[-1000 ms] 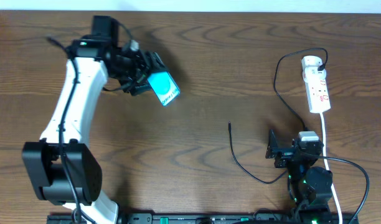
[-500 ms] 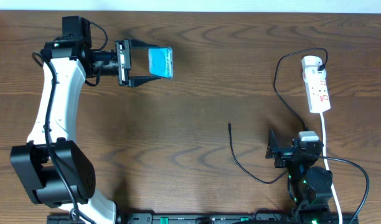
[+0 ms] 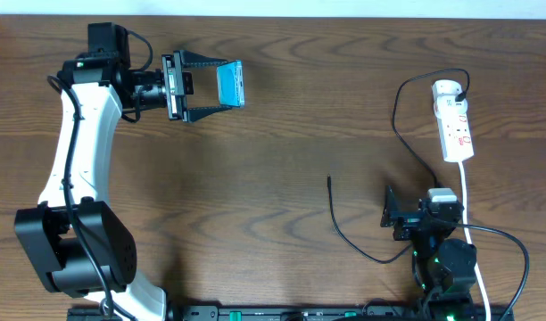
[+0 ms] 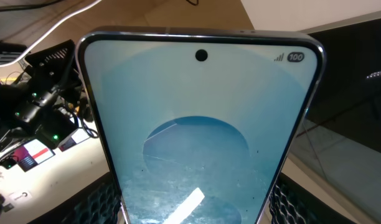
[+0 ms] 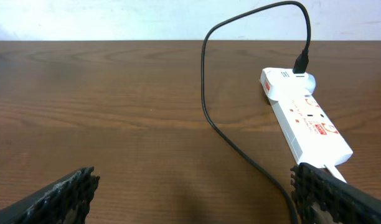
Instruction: Plug charger to phone and switch on socket
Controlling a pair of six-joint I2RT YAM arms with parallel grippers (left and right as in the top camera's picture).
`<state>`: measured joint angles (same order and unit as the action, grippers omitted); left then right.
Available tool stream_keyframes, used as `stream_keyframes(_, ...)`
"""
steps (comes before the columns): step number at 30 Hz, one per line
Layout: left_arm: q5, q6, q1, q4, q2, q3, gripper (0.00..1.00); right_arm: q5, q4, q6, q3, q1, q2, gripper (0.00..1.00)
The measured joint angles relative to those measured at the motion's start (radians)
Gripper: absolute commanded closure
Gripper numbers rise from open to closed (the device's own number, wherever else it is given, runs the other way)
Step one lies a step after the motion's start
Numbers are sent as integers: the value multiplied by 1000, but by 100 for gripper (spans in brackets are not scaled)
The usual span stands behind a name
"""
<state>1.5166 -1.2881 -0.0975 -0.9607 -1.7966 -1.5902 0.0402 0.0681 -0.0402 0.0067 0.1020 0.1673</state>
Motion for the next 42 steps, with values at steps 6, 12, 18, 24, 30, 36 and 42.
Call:
stream_keyframes(6,1,-3,0,25,0,0,93,0,0,0,0,0,0,1)
stream_keyframes(12,0,-3,-1,43,0,0,93,0,0,0,0,0,0,1)
stream_keyframes(18,-34,2,-1,69,0,0,93,0,0,0,0,0,0,1)
stream_keyframes(24,-157,42,-1,69,0,0,93,0,0,0,0,0,0,1)
stream_keyframes(30,-295,101,-1,66,0,0,92,0,0,0,0,0,0,1)
stream_keyframes(36,-465,153,-1,-13,0,0,93,0,0,0,0,0,0,1)
stream_keyframes(42,-640,195,-1,-119,0,0,93,0,0,0,0,0,0,1)
